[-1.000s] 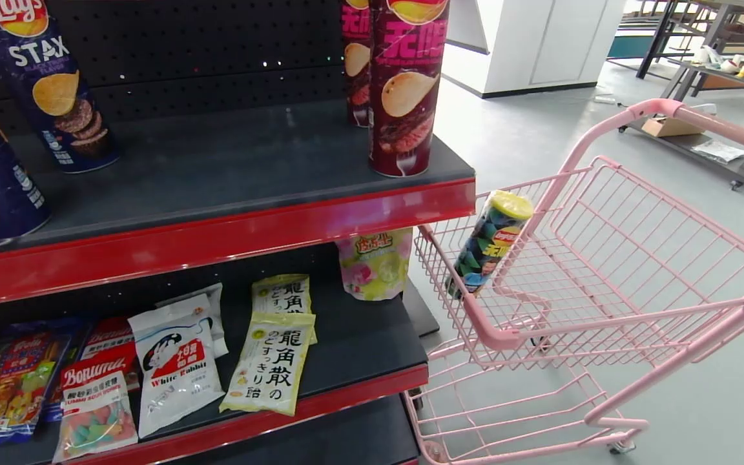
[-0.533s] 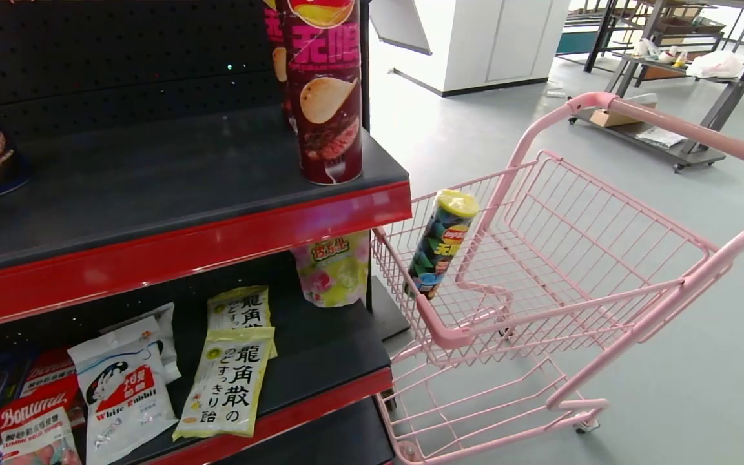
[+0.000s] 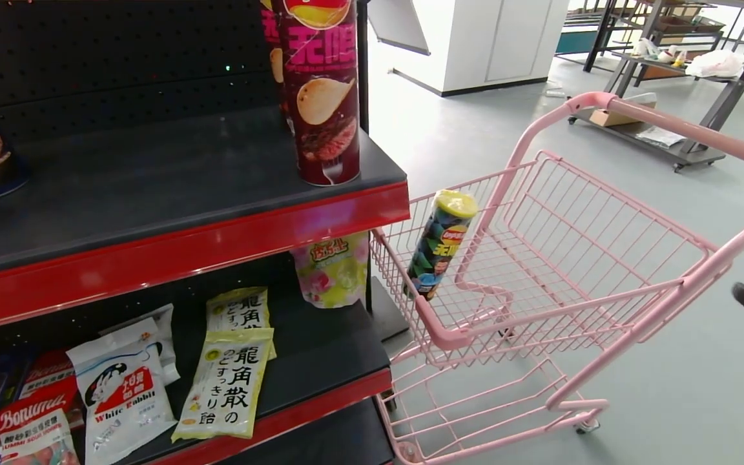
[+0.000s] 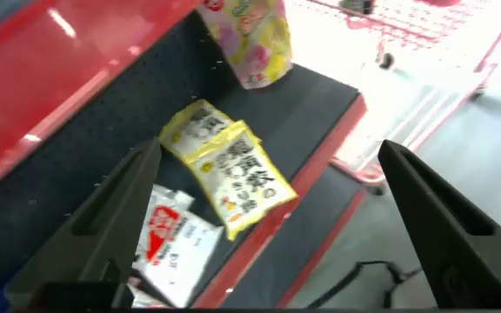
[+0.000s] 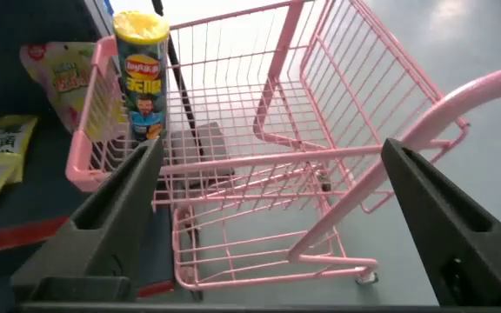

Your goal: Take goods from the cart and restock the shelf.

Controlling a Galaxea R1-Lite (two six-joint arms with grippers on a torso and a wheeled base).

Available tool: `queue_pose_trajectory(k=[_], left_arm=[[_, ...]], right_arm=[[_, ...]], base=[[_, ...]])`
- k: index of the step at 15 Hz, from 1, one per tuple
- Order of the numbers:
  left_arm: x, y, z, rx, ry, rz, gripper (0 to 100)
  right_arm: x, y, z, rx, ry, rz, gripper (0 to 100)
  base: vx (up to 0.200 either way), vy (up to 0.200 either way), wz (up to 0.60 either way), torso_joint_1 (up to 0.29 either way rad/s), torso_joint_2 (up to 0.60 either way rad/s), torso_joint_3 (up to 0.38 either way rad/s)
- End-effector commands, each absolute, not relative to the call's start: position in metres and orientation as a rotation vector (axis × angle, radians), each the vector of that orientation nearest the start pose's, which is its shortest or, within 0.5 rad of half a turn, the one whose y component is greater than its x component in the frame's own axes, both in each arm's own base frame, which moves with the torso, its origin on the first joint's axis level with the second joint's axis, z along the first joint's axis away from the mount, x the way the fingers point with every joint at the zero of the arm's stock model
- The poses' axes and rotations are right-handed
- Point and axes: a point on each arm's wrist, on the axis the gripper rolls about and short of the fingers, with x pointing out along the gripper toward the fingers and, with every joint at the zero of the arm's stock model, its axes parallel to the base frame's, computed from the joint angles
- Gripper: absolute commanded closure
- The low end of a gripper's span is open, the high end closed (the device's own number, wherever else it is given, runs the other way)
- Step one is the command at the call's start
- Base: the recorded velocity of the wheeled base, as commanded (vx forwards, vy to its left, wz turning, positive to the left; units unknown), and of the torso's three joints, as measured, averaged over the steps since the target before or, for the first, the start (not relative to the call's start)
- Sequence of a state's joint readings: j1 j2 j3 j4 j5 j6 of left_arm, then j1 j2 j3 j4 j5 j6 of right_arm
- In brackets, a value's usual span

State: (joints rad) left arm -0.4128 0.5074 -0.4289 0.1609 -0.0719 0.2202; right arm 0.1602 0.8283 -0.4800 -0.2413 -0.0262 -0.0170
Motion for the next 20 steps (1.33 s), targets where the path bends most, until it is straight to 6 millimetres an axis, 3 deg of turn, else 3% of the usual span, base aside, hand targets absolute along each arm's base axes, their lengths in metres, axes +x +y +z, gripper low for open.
queue_pose_trajectory(k=[1,3,6,7,13,16,20], left_arm=[[0.008,-0.008,0.176,0.160,0.183,-0.603,0],[0.007,-0.006,0.170,0.150,0.199,-0.562,0],[0.008,-0.006,0.171,0.139,0.204,-0.544,0],[0.008,-0.006,0.171,0.139,0.208,-0.542,0],[0.008,-0.007,0.167,0.142,0.223,-0.543,0],[0.009,-0.007,0.167,0.141,0.226,-0.541,0],[0.010,-0.007,0.165,0.143,0.239,-0.542,0]], right_arm=[[0.157,0.041,0.196,0.017,0.280,0.321,0],[0.187,0.055,0.184,0.016,0.342,0.355,0],[0.238,0.074,0.175,0.074,0.274,0.370,0],[0.253,0.089,0.165,0.074,0.304,0.405,0],[0.316,0.121,0.145,0.118,0.338,0.425,0],[0.336,0.129,0.140,0.141,0.338,0.423,0],[0.347,0.138,0.137,0.146,0.334,0.459,0]], base=[[0.000,0.000,0.00,0.000,0.00,0.000],[0.000,0.000,0.00,0.000,0.00,0.000],[0.000,0.000,0.00,0.000,0.00,0.000],[0.000,0.000,0.00,0.000,0.00,0.000],[0.000,0.000,0.00,0.000,0.00,0.000],[0.000,0.000,0.00,0.000,0.00,0.000],[0.000,0.000,0.00,0.000,0.00,0.000]])
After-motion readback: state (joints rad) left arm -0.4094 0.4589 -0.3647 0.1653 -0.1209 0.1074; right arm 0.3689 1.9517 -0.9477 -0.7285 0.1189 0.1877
